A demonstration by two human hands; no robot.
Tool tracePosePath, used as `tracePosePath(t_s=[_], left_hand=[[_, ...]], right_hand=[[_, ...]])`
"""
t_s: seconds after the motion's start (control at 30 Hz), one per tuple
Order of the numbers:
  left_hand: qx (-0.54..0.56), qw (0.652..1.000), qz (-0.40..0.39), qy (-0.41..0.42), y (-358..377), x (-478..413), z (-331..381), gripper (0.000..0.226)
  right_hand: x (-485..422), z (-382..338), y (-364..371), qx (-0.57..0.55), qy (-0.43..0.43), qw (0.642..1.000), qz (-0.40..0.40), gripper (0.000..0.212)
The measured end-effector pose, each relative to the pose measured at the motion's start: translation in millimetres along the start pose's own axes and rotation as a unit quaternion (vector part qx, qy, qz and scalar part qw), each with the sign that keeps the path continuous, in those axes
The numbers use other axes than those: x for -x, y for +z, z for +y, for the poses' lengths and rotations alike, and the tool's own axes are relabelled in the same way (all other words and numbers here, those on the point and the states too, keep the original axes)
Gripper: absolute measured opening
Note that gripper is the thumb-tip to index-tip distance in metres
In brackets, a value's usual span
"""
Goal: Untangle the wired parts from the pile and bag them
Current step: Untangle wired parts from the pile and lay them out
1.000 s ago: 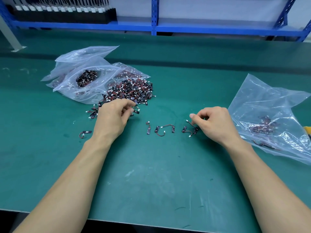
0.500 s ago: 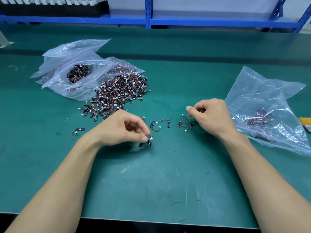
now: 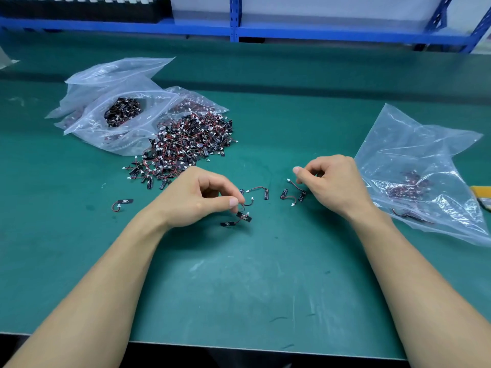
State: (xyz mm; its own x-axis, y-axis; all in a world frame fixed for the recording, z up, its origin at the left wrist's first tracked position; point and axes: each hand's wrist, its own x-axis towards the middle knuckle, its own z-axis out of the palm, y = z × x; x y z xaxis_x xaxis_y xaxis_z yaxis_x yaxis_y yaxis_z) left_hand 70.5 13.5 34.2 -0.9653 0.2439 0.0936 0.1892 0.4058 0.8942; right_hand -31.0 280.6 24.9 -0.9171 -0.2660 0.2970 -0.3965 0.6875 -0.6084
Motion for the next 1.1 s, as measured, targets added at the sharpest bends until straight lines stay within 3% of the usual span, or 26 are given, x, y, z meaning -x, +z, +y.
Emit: tracePosePath(t_s=[0.2,0.43,0.6,0.87,0.97,1.03,1.1], left_hand=[[-0.033,0.999,-0.04,-0.009,7,-2,-3,0.009],[-0.051,0.999,-0.008,-0.017,1,-1,-6,0.021],[-0.123,0.989,-0.058,-0.059,-5,1,-9,0.031],[-0.102,0.989,-0.057,-0.086,-20,3,-10,0.024],[-0.123,0.99,0.057,-0.05,-25,3,-15,0.018],[-0.243,0.954,0.172,-0.029,-29,-1,-20,0.019],[-0.353,0.909,0.217,-0.047,-32,-6,-26,0.027]], right_hand=[[1,-1,2,-0.002,-0.006,1.0,-0.012,0.03],[1,0,1,-0.008,-0.008,1.0,-0.012,0.029],[1,1,1,-0.014,-0.008,1.0,-0.015,0.031],[1,2,1,-0.014,-0.015,1.0,-0.013,0.031],[1,3,1,-0.018,-0.016,1.0,-0.011,0.031],[1,3,1,-0.018,-0.017,1.0,-0.006,0.031],[1,2,1,-0.018,-0.022,1.0,-0.002,0.031]])
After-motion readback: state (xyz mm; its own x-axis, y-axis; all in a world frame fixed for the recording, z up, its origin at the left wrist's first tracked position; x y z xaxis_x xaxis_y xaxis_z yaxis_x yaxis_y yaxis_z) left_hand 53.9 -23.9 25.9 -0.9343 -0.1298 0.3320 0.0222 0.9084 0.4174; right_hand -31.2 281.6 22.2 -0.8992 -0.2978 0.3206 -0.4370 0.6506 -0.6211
